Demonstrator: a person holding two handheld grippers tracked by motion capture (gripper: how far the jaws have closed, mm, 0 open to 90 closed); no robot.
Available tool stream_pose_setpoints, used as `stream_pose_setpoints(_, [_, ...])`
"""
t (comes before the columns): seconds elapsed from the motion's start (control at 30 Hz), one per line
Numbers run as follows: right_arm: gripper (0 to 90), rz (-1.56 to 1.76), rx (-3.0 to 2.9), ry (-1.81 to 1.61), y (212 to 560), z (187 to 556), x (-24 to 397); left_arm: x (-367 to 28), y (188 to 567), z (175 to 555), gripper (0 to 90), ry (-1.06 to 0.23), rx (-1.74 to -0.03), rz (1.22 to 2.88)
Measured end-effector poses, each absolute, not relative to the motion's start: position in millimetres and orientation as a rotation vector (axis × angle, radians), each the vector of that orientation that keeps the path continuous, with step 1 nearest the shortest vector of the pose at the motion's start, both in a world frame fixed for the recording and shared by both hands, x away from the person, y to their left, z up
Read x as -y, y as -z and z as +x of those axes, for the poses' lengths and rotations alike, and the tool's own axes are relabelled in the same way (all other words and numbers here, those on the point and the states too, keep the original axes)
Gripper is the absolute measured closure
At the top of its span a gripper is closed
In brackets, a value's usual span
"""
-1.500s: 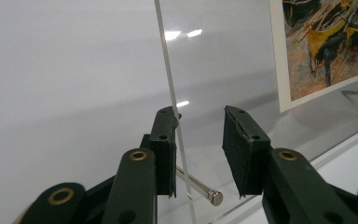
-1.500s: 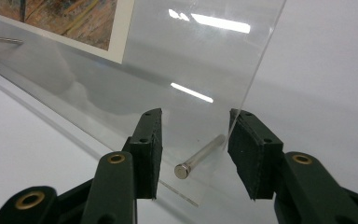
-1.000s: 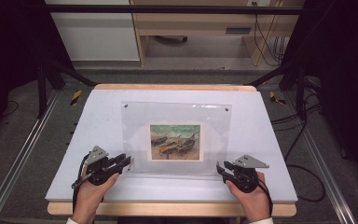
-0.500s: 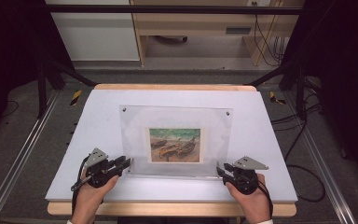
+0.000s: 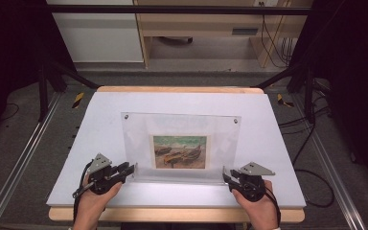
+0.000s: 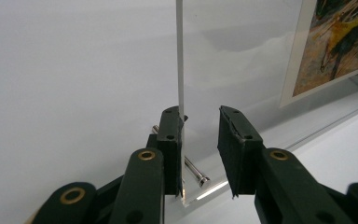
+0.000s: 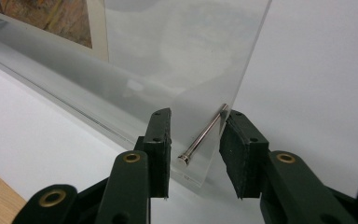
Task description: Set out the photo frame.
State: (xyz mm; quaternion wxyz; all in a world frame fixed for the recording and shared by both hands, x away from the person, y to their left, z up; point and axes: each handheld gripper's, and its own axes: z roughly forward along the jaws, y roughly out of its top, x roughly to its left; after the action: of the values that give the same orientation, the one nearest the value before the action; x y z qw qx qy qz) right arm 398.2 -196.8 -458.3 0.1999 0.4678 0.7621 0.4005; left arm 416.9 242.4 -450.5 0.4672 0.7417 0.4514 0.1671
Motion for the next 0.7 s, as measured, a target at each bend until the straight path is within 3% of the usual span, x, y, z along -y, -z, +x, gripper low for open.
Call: stream_pose_setpoints(0.7, [63.8, 1.308, -2.149, -1.076, 459.4, 394.7, 194.2, -241.2, 452.1, 412.8, 67.2, -0.408, -1.107, 1.843])
